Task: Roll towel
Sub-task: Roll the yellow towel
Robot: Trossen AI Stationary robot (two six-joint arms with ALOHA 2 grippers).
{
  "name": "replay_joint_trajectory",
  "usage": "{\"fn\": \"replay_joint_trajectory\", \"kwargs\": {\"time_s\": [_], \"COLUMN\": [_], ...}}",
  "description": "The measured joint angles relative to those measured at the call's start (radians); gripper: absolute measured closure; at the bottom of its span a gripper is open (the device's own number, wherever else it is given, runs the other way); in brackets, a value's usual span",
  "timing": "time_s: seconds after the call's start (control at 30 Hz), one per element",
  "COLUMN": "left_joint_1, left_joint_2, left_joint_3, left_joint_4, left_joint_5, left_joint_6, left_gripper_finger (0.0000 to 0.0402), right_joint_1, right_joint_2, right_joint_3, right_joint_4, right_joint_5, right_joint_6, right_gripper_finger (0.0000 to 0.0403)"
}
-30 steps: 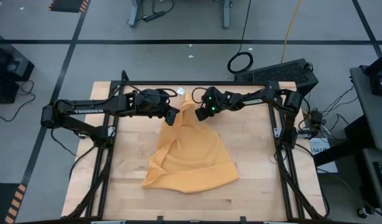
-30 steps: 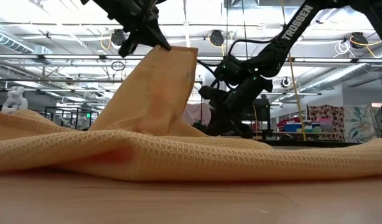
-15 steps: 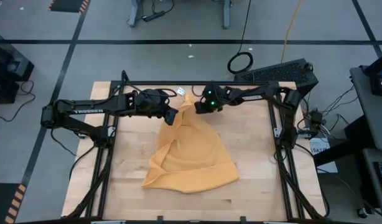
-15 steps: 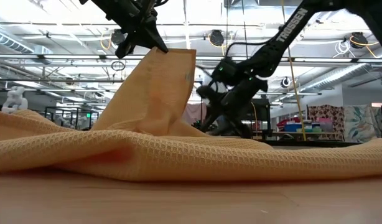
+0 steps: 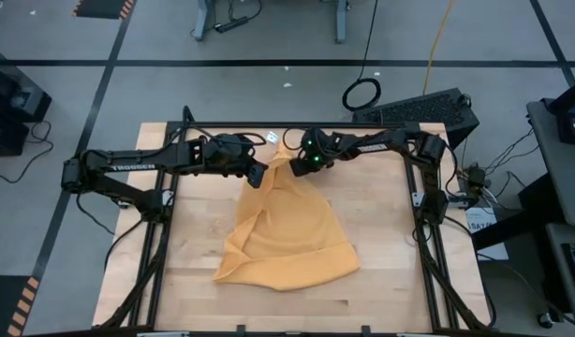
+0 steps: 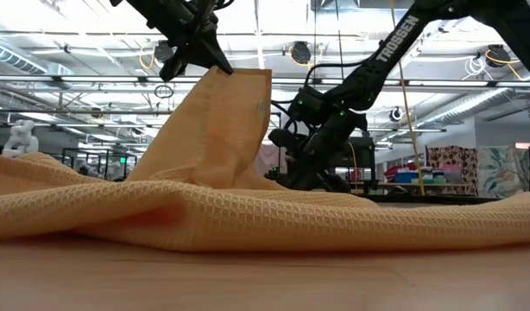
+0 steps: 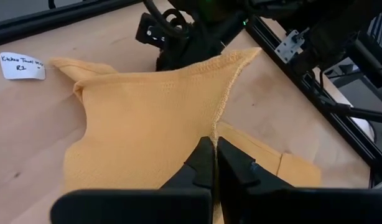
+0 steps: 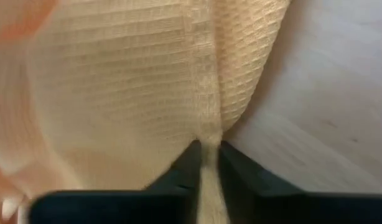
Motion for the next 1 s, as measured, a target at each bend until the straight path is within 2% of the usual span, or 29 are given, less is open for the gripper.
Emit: {"fn": "replay_joint_trajectory", "kwargs": {"time_s": [0.07, 0.2, 0.3, 0.47, 0.6, 0.8, 1.0], "left_joint_1": [0.004, 0.018, 0.034, 0.073, 0.113, 0.166, 0.203], "left_joint_2": [0.000, -0.025, -0.065, -0.128, -0.131, -0.082, 0.026], "left_joint_3": [0.000, 0.000, 0.001, 0.002, 0.001, 0.001, 0.001], "left_joint_4": [0.000, -0.041, -0.147, -0.310, -0.369, -0.368, -0.308], "left_joint_5": [-0.001, -0.017, -0.091, -0.221, -0.259, -0.340, -0.315], "left_joint_6": [0.000, -0.010, -0.026, -0.015, 0.032, 0.001, 0.039], "left_gripper_finger": [0.0396, 0.0396, 0.0396, 0.0396, 0.0396, 0.0396, 0.0394], "right_joint_1": [-0.009, -0.044, -0.063, -0.061, -0.062, -0.062, -0.060], "right_joint_2": [-0.020, -0.103, -0.198, -0.359, -0.459, -0.534, -0.533], "right_joint_3": [0.000, 0.000, 0.000, 0.000, 0.000, 0.000, -0.026], "right_joint_4": [-0.016, -0.136, -0.278, -0.533, -0.687, -0.822, -0.798], "right_joint_5": [-0.009, -0.009, 0.008, 0.133, 0.234, 0.305, 0.314], "right_joint_6": [-0.017, -0.081, -0.164, -0.270, -0.285, -0.285, -0.276], "right_gripper_finger": [0.0391, 0.0395, 0.0400, 0.0401, 0.0401, 0.0402, 0.0397]}}
